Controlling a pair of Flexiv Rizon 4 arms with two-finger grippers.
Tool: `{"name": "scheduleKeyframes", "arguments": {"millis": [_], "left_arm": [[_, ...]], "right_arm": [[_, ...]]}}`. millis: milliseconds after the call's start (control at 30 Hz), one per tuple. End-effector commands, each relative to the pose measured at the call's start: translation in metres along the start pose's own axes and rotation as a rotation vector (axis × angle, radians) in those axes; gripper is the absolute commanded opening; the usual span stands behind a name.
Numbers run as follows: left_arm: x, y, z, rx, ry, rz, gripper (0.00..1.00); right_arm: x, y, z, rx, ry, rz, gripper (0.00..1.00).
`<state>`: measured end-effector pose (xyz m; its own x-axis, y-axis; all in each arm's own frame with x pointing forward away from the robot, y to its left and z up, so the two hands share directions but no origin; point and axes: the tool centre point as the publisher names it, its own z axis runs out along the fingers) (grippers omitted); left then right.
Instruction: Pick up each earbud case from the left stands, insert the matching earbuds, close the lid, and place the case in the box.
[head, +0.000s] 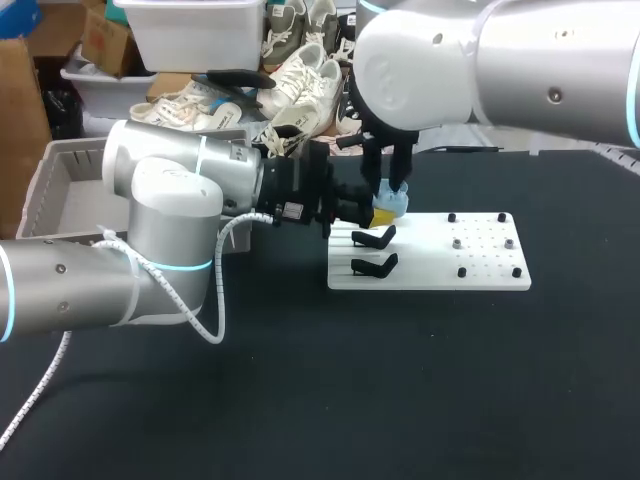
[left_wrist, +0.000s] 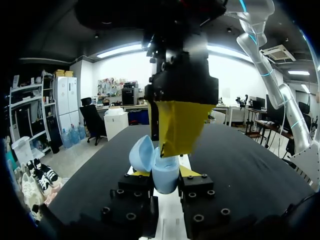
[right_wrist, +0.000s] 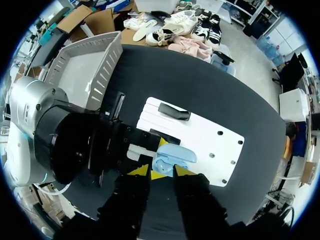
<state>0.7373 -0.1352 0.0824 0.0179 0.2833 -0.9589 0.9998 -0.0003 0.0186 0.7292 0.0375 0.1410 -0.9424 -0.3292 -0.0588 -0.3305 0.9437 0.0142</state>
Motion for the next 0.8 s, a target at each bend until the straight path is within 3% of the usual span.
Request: {"name": "scheduleKeyframes", "arguments": {"millis": [33,267,400,533,800], "left_arm": [[0.0,0.0,0.0,0.0,-0.002,0.001,0.0],[0.0,0.0,0.0,0.0,-0.002,0.001,0.0],[0.0,0.0,0.0,0.0,-0.002,0.001,0.0],[0.0,0.0,0.0,0.0,-0.002,0.001,0.0],[0.0,0.0,0.0,0.0,-0.002,0.001,0.0]], "right_arm": [[0.002,-0.007,-0.014,0.003,-0.037,0.019,0.29],[-0.025,-0.029,-0.025,-0.011,-0.084,0.112,0.3],[-0.042,-0.039,-0.016,-0.029,-0.067,0.151,0.31],[-0.054,-0.043,0.0,0.006,-0.026,0.174,0.33],[-0.046,-0.038,0.021,0.001,0.028,0.172,0.32]]}}
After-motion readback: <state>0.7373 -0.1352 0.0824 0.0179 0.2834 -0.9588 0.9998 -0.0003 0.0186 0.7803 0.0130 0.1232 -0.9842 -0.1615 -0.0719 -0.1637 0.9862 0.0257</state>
